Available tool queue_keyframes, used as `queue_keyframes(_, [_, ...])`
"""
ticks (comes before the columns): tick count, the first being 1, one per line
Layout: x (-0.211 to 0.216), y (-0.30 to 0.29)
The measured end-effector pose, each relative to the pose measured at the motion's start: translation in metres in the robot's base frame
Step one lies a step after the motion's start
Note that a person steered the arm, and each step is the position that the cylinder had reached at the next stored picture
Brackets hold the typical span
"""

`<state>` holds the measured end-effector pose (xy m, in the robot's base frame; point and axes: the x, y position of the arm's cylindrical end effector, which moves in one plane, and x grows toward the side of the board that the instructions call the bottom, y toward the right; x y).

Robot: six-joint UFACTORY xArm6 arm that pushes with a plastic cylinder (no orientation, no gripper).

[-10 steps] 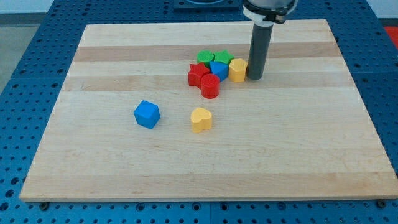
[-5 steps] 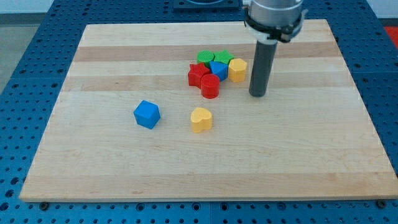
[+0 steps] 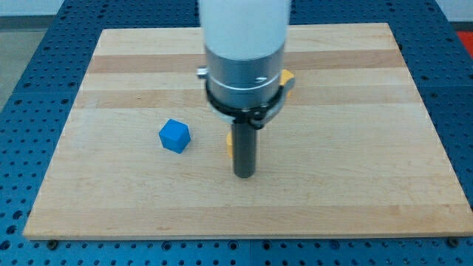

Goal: Place the blue cube along with a yellow heart

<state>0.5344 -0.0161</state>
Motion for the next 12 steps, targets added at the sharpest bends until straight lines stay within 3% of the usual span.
queue_keyframes(4, [-0.011, -0.106])
queue_keyframes(6, [-0.042, -0.149])
queue_keyframes(12, [-0.059, -0.092])
